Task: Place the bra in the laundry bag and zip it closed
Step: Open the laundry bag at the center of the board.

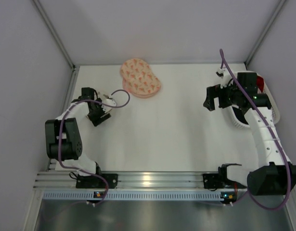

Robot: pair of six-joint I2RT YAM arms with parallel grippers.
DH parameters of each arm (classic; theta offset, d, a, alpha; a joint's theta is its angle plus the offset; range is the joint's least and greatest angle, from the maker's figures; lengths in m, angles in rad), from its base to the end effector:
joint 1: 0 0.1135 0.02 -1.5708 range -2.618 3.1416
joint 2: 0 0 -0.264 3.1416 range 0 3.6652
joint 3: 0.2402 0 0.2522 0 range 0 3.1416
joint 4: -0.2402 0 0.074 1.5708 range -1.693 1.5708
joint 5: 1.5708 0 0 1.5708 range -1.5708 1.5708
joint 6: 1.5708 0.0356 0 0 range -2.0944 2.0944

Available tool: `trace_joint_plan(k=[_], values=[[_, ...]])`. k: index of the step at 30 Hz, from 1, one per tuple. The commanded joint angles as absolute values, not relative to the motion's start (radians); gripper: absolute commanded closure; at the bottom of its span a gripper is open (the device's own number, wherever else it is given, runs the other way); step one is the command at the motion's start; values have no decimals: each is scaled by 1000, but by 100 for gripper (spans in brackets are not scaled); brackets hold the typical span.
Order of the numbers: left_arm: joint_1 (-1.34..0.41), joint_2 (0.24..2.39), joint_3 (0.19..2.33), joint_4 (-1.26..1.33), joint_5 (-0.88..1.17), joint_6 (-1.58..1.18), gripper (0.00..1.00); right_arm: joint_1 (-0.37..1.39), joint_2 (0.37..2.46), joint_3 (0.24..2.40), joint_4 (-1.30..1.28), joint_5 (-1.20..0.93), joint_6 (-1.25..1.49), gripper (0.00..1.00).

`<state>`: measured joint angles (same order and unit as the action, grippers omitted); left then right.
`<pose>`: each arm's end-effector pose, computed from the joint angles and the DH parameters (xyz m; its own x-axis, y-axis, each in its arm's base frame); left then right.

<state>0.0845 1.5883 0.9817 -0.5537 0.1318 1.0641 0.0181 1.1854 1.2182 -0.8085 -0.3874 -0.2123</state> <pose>0.3030 0.0210 0.1869 -0.4708 0.8300 -0.2990 0.7836 0.5492 0.2904 0.2397 0.0178 0.3512 -0.6240 -0.2064 -0.7536 -0.4275 0.8975 0.1082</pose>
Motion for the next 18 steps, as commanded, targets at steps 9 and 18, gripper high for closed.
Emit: trace_joint_plan(k=[9, 18], values=[[83, 1715, 1017, -440, 141, 1121, 66, 11, 1174, 1229, -815, -402, -222, 1], [-137, 1487, 957, -626, 155, 1016, 100, 11, 1175, 1212, -810, -417, -219, 1]])
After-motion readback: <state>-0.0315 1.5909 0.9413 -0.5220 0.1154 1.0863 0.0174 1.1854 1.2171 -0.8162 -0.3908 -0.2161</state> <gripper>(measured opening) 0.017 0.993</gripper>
